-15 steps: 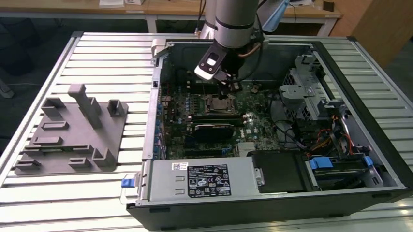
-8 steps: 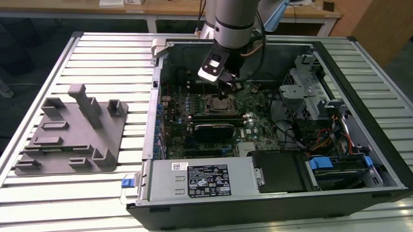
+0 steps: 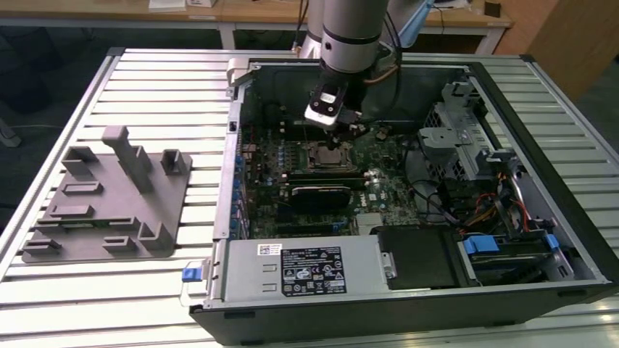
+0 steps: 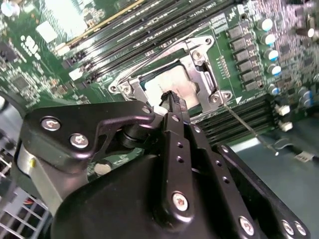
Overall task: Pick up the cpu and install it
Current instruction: 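Close the cpu cover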
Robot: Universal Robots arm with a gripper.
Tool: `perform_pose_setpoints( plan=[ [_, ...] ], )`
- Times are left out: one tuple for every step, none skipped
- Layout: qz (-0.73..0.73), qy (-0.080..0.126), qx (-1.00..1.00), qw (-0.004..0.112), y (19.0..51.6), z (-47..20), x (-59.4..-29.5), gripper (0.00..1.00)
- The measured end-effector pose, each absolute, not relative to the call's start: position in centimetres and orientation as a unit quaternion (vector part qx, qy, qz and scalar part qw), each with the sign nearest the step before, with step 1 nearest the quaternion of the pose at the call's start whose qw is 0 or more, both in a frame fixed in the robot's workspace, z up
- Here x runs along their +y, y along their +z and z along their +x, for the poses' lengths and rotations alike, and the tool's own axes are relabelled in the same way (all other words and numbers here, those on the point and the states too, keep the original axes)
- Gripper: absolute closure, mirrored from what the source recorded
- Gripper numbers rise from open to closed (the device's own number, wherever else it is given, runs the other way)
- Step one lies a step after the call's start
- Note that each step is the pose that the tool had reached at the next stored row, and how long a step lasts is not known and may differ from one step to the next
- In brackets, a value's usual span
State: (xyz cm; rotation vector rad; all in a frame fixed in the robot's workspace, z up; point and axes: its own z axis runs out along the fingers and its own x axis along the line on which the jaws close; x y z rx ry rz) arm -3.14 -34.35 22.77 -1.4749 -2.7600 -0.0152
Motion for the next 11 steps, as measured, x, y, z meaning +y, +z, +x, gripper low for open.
perform_pose_setpoints(
  plan=[
    [-0.463,-0.005,-0.886,0.006,22.76,-3.14,-34.35,0.89],
    [-0.455,-0.005,-0.89,0.006,22.76,-3.14,-34.35,0.89],
    [-0.447,-0.005,-0.894,0.006,22.75,-3.14,-34.35,0.89],
    [-0.439,-0.005,-0.899,0.006,22.74,-3.14,-34.35,0.89],
    [-0.431,-0.005,-0.902,0.006,22.73,-3.14,-34.35,0.89],
    [-0.423,-0.004,-0.906,0.006,22.73,-3.14,-34.35,0.89],
    [-0.414,-0.004,-0.91,0.006,22.72,-3.14,-34.35,0.89],
    [-0.406,-0.004,-0.914,0.006,22.71,-3.14,-34.35,0.89],
    [-0.398,-0.004,-0.917,0.006,22.7,-3.14,-34.35,0.89],
    [-0.39,-0.004,-0.921,0.006,22.69,-3.14,-34.35,0.89],
    [-0.381,-0.004,-0.924,0.007,22.68,-3.14,-34.35,0.89]
  ],
)
